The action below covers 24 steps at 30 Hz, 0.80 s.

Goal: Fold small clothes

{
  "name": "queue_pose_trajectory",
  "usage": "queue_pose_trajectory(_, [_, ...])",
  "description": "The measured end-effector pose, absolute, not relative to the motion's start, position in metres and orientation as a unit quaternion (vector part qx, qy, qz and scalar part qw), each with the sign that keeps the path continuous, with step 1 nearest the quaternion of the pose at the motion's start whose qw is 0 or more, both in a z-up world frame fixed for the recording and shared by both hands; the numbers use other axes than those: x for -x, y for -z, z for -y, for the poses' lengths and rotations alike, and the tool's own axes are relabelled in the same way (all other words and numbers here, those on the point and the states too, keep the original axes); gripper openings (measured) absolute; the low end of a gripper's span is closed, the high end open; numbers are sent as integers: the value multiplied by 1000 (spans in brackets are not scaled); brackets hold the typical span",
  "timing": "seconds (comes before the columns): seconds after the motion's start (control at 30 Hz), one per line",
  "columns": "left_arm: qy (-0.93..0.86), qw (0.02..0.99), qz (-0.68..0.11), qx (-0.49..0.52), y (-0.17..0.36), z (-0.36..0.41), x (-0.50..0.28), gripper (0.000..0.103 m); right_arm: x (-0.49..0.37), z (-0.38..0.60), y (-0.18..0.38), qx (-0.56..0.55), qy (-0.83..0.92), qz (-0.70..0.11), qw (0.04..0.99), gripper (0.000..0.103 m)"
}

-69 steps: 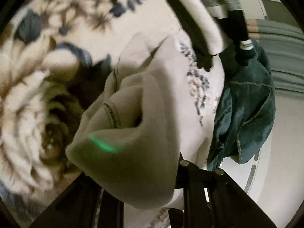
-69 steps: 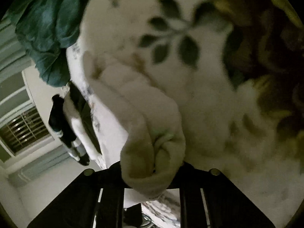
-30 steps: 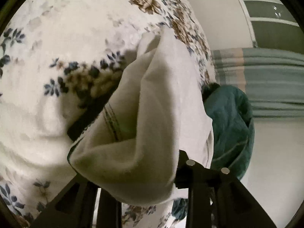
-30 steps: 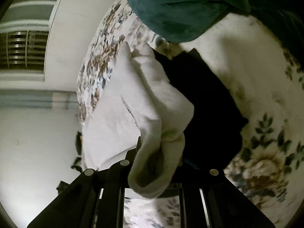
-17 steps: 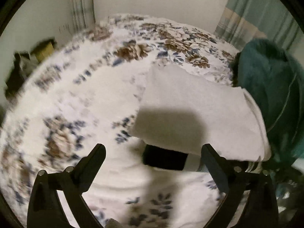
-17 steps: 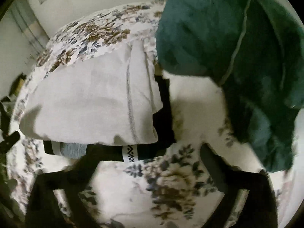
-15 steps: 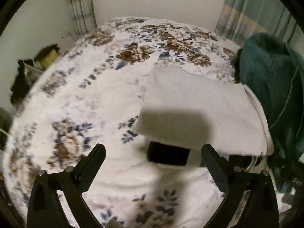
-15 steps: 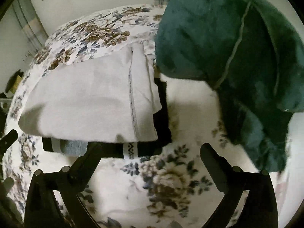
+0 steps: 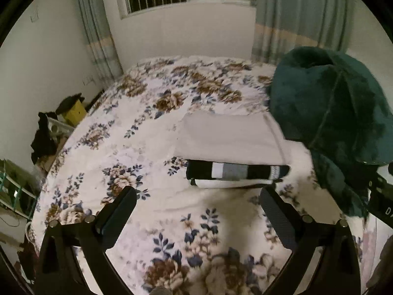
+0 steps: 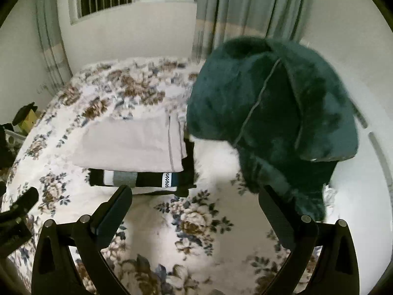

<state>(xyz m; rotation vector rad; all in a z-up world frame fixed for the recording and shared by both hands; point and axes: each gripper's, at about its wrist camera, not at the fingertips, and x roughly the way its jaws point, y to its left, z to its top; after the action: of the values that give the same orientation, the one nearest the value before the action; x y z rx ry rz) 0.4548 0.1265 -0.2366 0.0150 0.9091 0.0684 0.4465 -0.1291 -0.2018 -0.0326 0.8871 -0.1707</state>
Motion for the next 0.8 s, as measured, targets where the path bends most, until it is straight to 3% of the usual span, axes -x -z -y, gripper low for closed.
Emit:
queue_pose_trajectory(0.47, [-32,929,-368,-1,100,-116,-305,103,-249,123,32,22,72,-324,943,103])
queue_pose_trajectory(0.8, [-29,941,-338,7,50,-110,-236,103,-156,122,-36,21,50,-282,958,103])
